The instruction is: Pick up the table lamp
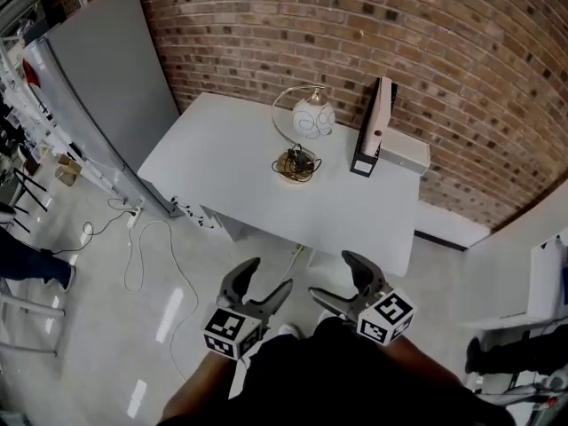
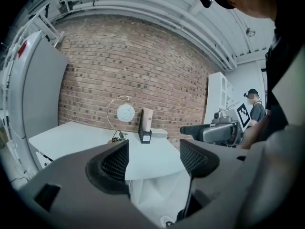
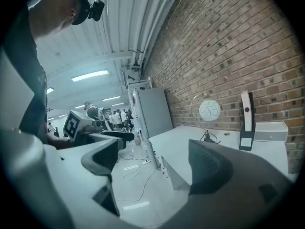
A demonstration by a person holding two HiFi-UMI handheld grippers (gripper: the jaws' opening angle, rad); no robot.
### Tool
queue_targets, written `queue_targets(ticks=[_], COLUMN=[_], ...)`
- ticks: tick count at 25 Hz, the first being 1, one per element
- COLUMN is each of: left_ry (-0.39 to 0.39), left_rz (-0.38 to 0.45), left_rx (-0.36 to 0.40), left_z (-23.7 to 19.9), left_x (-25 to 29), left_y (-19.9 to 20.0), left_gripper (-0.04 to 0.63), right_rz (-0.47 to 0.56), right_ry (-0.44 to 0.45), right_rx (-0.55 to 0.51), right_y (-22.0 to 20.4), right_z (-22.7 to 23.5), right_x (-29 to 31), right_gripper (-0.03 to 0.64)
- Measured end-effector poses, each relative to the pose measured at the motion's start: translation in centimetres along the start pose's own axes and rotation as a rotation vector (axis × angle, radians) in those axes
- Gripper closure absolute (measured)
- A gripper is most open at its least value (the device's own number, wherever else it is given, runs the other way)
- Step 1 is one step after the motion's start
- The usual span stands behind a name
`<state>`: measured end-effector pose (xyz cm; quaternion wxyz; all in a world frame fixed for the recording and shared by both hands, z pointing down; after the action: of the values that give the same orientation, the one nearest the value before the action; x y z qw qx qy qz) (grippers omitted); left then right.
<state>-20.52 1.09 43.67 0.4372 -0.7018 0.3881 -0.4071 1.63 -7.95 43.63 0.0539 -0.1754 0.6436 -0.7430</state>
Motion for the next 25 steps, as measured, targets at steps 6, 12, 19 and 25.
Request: queue_targets(ticks=[6, 12, 19, 25], left_ry=[-0.018, 0.002, 0.031, 0.057], left_rz=[0.000, -0.012, -0.008, -0.003], left_rx=[-0.023, 0.000, 0.048, 0.048], left_z=[-1.7, -3.8, -6.9, -9.3], left_x=[1.8, 4.5, 9.0, 13.9], left_y=[0.4, 2.0, 6.0, 8.3], left_gripper=[0.264, 0.264, 0.264, 0.264], right_rz=[-0.007, 0.012, 0.057, 0.051], right_ry=[-0.006, 0.002, -0.008, -0.025], right_rx=[0.007, 0.026, 0.020, 0.047], right_y=[0.5, 1.0, 3.0, 3.1], right_z=[1.7, 5.5, 11.0, 16.2], right_x=[2.0, 4.8, 7.9, 9.6], right_gripper=[0.153, 0.156, 0.163, 0.166])
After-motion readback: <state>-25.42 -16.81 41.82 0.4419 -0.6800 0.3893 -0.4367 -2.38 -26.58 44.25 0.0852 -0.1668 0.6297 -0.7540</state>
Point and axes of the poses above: the fingertips, and each gripper's own axes: x forward along the fingers, z to its right, y out of its top, the point moved 10 cm from there along -x, backward along the fingers, and after that the axes turned 7 degrees about -x, right-handed, at the moved point
